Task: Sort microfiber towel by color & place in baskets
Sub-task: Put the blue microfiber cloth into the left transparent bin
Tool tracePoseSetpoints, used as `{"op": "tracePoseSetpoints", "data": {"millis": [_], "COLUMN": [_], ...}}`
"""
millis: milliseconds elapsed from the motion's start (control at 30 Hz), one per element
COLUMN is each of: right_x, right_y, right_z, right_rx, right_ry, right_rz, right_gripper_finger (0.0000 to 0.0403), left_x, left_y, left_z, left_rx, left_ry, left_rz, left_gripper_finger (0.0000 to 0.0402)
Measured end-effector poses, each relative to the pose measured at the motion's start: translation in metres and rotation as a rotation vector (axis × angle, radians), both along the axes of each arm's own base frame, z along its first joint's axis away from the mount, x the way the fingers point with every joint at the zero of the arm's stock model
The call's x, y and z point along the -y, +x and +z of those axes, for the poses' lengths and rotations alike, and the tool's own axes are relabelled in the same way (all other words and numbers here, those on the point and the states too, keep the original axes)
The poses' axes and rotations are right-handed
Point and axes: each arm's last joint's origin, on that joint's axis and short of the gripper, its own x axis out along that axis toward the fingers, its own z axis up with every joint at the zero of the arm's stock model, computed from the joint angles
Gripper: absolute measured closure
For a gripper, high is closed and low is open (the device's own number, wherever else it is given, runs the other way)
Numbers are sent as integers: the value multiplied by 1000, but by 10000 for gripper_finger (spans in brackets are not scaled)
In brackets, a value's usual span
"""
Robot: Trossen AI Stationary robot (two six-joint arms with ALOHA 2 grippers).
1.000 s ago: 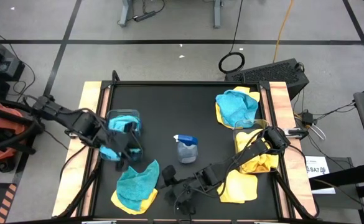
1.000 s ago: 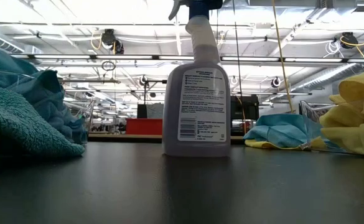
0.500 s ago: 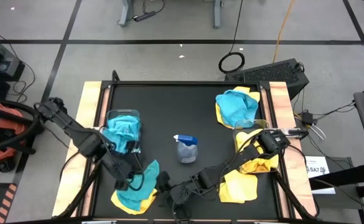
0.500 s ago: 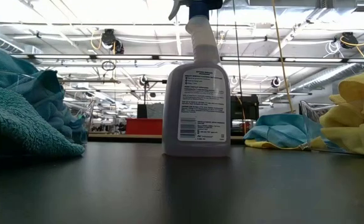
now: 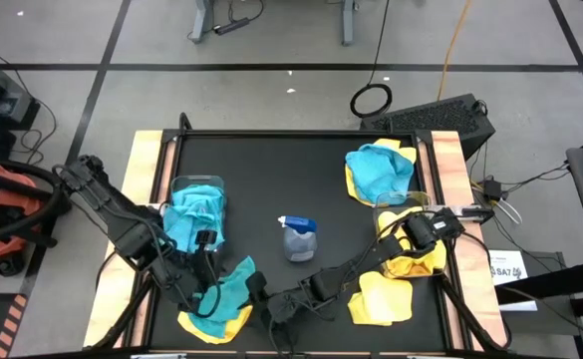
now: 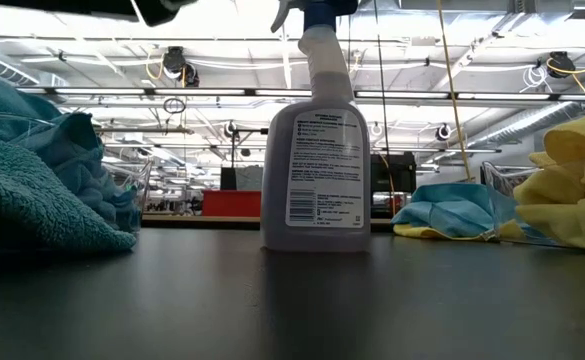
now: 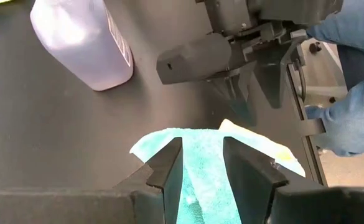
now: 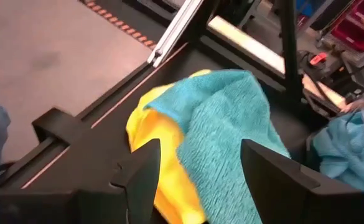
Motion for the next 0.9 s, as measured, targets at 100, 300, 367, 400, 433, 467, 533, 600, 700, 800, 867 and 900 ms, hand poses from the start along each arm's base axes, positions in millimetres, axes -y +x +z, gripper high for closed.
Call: {"op": "tracePoseSetpoints", "data": {"millis": [100, 300, 367, 400, 433, 467, 533, 600, 700, 800, 867, 900], "right_x": [1, 1, 1, 1, 1, 1, 1, 1, 1, -1, -3, -5], "right_y": [1, 1, 0, 0, 0, 0, 0, -1, -4, -9, -12, -14], "right_z": [1, 1, 0, 0, 0, 0, -1, -3, -8, -13, -15, -14], "right_rx": [7, 12, 4, 4, 4, 4, -3, -26, -83, -141, -160, -167], "right_ry": [3, -6, -10, -11, -12, -12, -15, -26, -54, -86, -98, -103], "right_rz": [3, 4, 4, 3, 3, 3, 3, 3, 4, 12, 20, 25], "right_gripper_finger": [188, 188, 188, 188, 188, 188, 188, 188, 188, 188, 188, 188], "left_x": [0, 0, 0, 0, 0, 1, 5, 14, 25, 34, 38, 41], "left_y": [0, 0, 0, 1, 1, 1, 3, 3, 0, 1, 4, 6], "left_z": [0, 0, 0, 1, 1, 1, 4, 7, 6, -8, -19, -25], "left_rx": [4, 14, 15, 16, 18, 23, 44, 59, 18, -67, -121, -145], "left_ry": [1, 9, 8, 7, 5, -2, -48, -135, -217, -183, -156, -144], "left_rz": [0, 8, 8, 9, 8, 7, -35, -101, -157, -130, -86, -72], "left_gripper_finger": [278, 278, 278, 278, 278, 278, 278, 278, 278, 278, 278, 278]}}
